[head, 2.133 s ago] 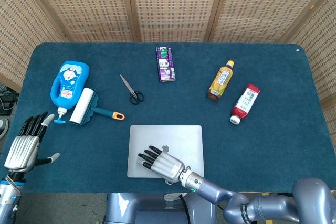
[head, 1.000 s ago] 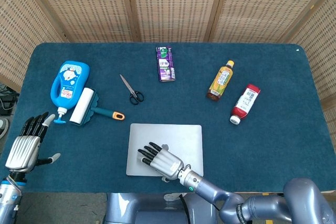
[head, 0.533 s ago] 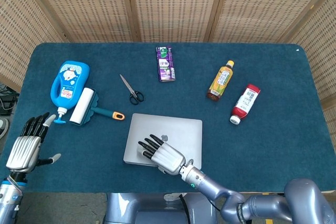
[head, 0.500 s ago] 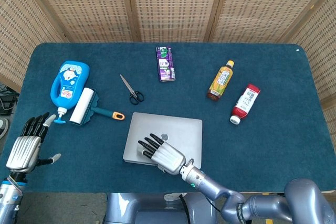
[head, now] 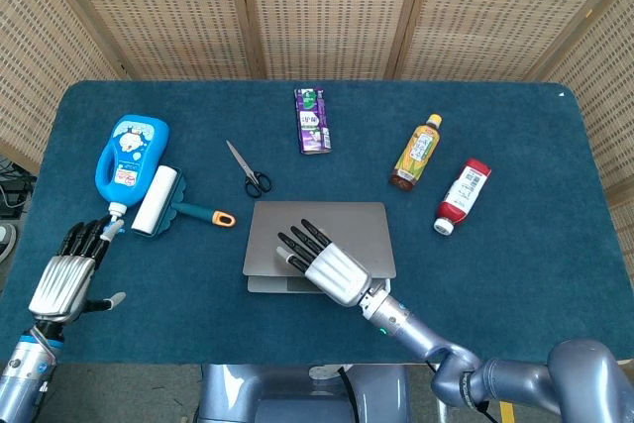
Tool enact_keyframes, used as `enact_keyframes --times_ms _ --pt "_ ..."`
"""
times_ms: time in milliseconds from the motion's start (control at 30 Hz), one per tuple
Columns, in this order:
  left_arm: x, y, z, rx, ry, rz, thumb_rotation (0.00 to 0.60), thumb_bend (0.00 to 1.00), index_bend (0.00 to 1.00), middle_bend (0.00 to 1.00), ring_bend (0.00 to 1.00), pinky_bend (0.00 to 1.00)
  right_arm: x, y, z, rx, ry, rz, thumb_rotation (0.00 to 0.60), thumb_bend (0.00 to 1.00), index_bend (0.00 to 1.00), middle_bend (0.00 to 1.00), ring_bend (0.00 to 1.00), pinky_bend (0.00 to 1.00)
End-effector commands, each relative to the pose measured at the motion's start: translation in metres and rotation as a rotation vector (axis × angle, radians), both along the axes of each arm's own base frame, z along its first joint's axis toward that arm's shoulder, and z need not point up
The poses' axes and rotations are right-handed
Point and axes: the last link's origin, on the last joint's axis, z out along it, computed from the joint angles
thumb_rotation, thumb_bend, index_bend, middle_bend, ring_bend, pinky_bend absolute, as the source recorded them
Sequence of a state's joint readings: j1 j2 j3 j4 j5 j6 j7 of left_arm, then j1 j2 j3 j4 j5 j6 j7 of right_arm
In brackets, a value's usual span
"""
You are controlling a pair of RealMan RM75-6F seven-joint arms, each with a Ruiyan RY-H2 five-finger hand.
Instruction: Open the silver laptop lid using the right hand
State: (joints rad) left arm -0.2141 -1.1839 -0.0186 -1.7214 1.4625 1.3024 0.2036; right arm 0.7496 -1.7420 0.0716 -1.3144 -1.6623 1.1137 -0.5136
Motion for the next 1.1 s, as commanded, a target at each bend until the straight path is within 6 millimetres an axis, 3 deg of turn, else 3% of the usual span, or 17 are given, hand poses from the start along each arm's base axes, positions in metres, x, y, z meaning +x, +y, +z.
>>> enact_keyframes --times_ms 33,100,200,267,367,533,700,1100 --pt "0.005 0.012 -0.017 -0.083 0.029 -0.06 0.6 0.0 0.0 0.0 0.0 0.0 -0.002 -0.003 0.003 -0.002 -0.008 -0.011 0.6 0.63 0.11 0.06 0.0 0.0" --pt "0.009 0.021 -0.025 -0.126 0.029 -0.107 0.6 0.04 0.0 0.0 0.0 0.0 -0.001 -0.005 0.004 -0.002 -0.02 -0.018 0.6 0.64 0.11 0.06 0.0 0.0" --pt "0.016 0.033 -0.034 -0.16 0.015 -0.189 0.6 0.28 0.03 0.0 0.01 0.02 0.002 -0.006 0.006 0.004 -0.045 -0.033 0.6 0.64 0.11 0.07 0.0 0.0" --pt "0.019 0.038 -0.041 -0.181 0.008 -0.24 0.6 0.49 0.18 0.04 0.09 0.14 0.004 -0.007 0.007 0.012 -0.062 -0.048 0.6 0.66 0.11 0.07 0.0 0.0" --pt "0.024 0.046 -0.052 -0.206 -0.001 -0.309 0.6 0.69 0.34 0.15 0.2 0.26 0.006 -0.01 0.008 0.022 -0.084 -0.074 0.6 0.66 0.11 0.07 0.0 0.0" --pt "0.032 0.054 -0.07 -0.256 -0.033 -0.377 0.6 0.85 0.45 0.23 0.29 0.32 0.008 -0.014 0.01 0.037 -0.111 -0.122 0.6 0.66 0.11 0.07 0.0 0.0" --pt "0.04 0.06 -0.089 -0.301 -0.041 -0.426 0.6 0.91 0.46 0.24 0.29 0.34 0.008 -0.016 0.014 0.041 -0.126 -0.148 0.6 0.66 0.11 0.07 0.0 0.0" --pt "0.064 0.063 -0.131 -0.371 -0.074 -0.512 0.6 0.91 0.45 0.23 0.29 0.32 0.01 -0.019 0.017 0.04 -0.135 -0.164 0.6 0.67 0.12 0.08 0.0 0.0"
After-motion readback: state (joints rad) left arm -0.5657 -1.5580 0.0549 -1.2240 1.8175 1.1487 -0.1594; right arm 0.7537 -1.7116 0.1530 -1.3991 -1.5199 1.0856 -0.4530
